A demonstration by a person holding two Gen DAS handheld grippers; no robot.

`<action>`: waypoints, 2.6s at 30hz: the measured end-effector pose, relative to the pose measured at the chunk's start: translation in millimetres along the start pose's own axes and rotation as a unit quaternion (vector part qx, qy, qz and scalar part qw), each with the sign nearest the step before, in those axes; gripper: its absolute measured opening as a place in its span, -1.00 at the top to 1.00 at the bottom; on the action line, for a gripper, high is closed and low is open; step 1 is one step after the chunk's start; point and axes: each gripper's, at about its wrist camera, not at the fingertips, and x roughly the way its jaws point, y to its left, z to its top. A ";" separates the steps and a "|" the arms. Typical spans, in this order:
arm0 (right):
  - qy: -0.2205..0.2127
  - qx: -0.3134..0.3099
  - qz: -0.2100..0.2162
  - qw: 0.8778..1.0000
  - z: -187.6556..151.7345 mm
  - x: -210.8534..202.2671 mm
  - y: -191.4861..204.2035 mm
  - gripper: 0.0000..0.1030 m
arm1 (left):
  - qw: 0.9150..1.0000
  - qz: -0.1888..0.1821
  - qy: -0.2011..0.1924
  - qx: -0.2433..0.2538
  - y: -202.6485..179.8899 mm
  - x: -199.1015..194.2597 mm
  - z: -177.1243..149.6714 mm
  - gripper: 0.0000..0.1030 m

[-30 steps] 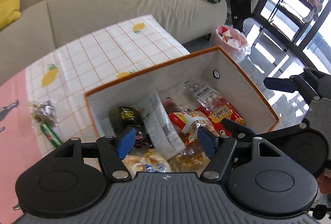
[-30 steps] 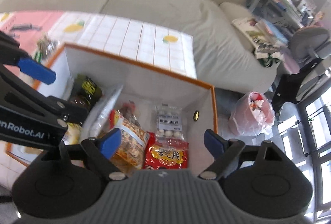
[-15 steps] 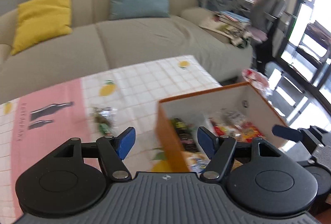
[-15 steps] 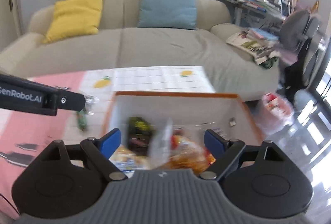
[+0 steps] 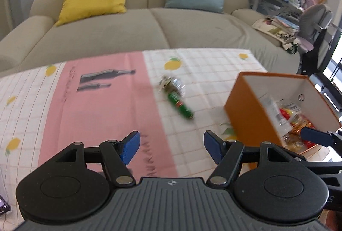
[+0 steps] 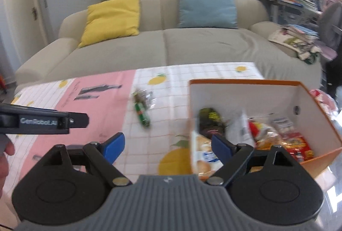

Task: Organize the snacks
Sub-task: 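Move both tools back toward the green sausage and small clear bag, then grasp green sausage stick with left tool while right tool grasps small clear snack bag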

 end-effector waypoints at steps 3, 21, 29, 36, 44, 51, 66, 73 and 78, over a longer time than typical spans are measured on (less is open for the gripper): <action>0.014 -0.012 0.011 1.000 -3.2 14.7 12.8 -0.66 | 1.000 0.002 0.007 -0.009 13.7 7.8 -6.1 -0.55; 0.057 -0.062 -0.015 0.996 29.5 138.6 32.0 0.16 | 0.995 -0.046 0.060 -0.072 49.3 89.6 11.9 -0.13; 0.069 -0.059 -0.023 0.996 36.9 179.9 25.7 0.37 | 0.991 -0.067 0.076 -0.089 50.6 128.3 35.6 0.03; 0.079 -0.034 -0.015 0.996 27.0 206.7 21.2 0.38 | 0.986 -0.095 0.094 -0.104 39.1 165.5 49.6 0.03; 0.059 -0.016 0.018 0.998 27.1 214.5 23.3 0.50 | 0.985 -0.073 0.113 -0.105 30.2 197.9 58.0 0.04; 0.062 0.001 0.047 0.997 27.4 217.0 20.6 0.73 | 0.981 -0.064 0.136 -0.125 24.5 215.1 63.6 0.03; 0.076 0.014 0.039 0.996 26.2 213.1 12.2 0.75 | 0.986 -0.002 0.155 -0.059 25.2 208.5 62.9 0.48; 0.068 -0.004 0.027 0.997 29.0 216.2 19.8 0.68 | 0.987 0.001 0.157 -0.020 39.5 199.4 55.1 0.36; 0.050 -0.029 0.020 0.998 31.8 219.8 21.5 0.67 | 0.992 -0.020 0.127 0.002 44.1 190.3 42.9 0.52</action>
